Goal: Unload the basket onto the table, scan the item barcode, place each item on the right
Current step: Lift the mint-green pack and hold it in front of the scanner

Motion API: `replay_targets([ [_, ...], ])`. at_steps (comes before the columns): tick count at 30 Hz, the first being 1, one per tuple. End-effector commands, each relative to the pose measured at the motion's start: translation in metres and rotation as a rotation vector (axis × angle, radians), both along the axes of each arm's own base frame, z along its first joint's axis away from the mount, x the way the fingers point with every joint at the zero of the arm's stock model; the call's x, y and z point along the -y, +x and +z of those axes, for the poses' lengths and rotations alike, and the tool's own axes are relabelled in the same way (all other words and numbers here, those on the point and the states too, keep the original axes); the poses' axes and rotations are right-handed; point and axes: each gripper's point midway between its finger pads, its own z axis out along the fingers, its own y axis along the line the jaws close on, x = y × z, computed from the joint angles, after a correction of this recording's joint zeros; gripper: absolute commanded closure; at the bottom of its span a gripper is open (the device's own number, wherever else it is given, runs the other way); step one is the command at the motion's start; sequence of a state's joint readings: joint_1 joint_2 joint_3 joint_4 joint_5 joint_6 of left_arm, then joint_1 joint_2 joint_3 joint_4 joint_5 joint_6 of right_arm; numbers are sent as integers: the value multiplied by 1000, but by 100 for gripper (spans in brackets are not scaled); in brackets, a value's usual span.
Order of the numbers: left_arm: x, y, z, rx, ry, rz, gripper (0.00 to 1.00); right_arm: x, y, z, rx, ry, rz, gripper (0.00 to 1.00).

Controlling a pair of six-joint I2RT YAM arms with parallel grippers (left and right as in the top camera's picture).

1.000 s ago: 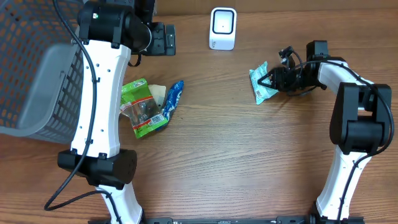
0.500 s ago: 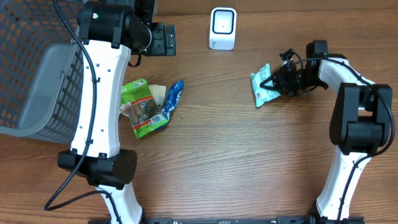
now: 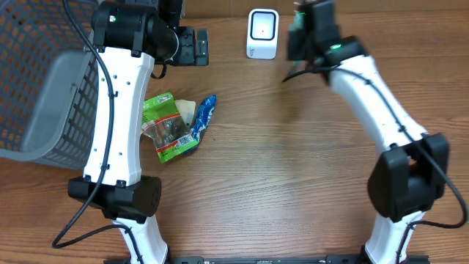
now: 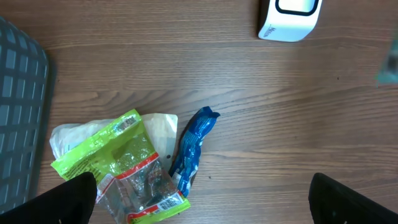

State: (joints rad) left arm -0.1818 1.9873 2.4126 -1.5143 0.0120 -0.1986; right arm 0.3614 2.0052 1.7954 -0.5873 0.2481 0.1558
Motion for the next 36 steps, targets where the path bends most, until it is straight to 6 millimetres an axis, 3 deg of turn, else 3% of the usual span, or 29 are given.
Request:
replay_targets([
  [1,2,0,-2,-5,2,-19,0,11,14,37,188,-163,-153,96],
  [4,2,0,-2,-5,2,-19,0,-5,34,52,311,-132,-136,96],
  [7,2,0,-2,-5,2,-19,0,-12,49,51,374,-154,-110,96],
  [17,2,0,-2,-5,2,-19,0,-39,92,7,507,-476,90,96],
  [22,2,0,-2,-5,2,-19,0,-59,96,-11,525,-535,203,96],
  [28,2,0,-2,-5,2,-19,0,-77,97,6,618,-474,256,96],
  [31,2,0,-2,-5,2,-19,0,-94,93,5,632,-474,326,96],
  [36,2,0,-2,-5,2,-19,0,-104,92,-4,632,-554,400,96],
])
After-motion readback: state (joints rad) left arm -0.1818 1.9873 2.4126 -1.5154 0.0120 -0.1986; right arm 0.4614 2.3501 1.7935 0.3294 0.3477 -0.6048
